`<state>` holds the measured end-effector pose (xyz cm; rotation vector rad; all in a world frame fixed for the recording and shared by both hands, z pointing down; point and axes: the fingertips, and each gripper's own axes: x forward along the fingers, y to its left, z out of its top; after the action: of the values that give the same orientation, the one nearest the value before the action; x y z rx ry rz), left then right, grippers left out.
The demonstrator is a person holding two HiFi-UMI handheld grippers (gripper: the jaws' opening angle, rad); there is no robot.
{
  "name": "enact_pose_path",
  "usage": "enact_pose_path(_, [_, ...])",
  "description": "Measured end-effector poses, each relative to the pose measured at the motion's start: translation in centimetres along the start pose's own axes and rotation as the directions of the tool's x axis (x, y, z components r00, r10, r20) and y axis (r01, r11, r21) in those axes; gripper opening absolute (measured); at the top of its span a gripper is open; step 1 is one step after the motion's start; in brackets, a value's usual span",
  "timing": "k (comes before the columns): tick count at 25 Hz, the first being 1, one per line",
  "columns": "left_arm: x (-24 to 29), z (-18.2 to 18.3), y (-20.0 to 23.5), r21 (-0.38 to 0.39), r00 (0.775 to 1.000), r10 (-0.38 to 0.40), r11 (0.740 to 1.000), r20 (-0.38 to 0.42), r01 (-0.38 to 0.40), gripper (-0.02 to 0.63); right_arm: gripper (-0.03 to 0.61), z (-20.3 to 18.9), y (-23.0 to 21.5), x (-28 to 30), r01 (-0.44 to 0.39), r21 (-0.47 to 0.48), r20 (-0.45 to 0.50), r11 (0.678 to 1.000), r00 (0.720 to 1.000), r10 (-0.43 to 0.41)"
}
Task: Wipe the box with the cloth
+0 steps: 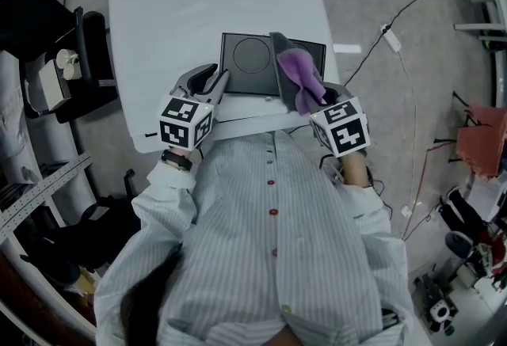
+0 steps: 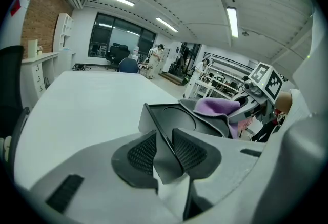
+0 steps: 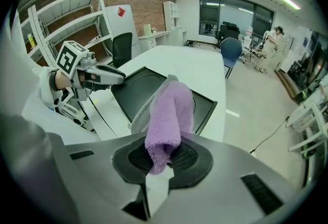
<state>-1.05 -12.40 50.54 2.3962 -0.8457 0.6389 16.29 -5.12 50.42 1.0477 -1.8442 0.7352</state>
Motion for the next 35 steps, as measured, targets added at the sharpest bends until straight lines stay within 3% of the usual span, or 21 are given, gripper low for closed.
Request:
enact_pose_path(5, [0.0, 0.1, 0.1, 0.000, 1.000, 0.016, 1.000, 0.002, -0.016, 0.092, 0.044, -0.2, -0.1, -0.3, -0.002, -0.007, 0.006, 1.000, 1.000, 0.002])
enact_pose_path(10, [-0.1, 0.0, 0.2, -0.049, 1.000, 0.015, 0.999, 0.017, -0.014, 0.092, 0.044, -0.1, -0.2, -0.4, -0.035, 0.045, 0.044, 0.998, 0.998, 0.033])
enact_pose_path(14, [-0.2, 0.1, 0.2, -0.046, 1.000, 0.020, 0.999, 0.019, -0.019, 0.092, 0.044, 0.2, 0.1, -0.6, -0.065, 0.063, 0.067, 0.996, 0.996, 0.061])
enact_pose_path(22, [-1.5, 2.3, 0.1, -0.045, 0.995, 0.038, 0.998, 0.087, -0.035, 0.092, 0.044, 3.8, 0.5, -3.6, -0.115, 0.065, 0.234, 0.991, 0.967, 0.096])
enact_pose_path(27, [-2.9, 5.8, -1.0, -0.059, 0.983, 0.001, 0.998, 0.182, 0.010, 0.082, 0.044, 8.2, 0.7, -6.4, -0.134, 0.046, 0.389, 0.990, 0.915, 0.105])
enact_pose_path(35, [-6.4, 12.5, -3.9, 0.002, 0.934, -0.098, 0.995, 0.344, 0.104, 0.039, 0.044, 15.8, 1.5, -10.6, -0.108, -0.042, 0.611, 0.993, 0.784, 0.111])
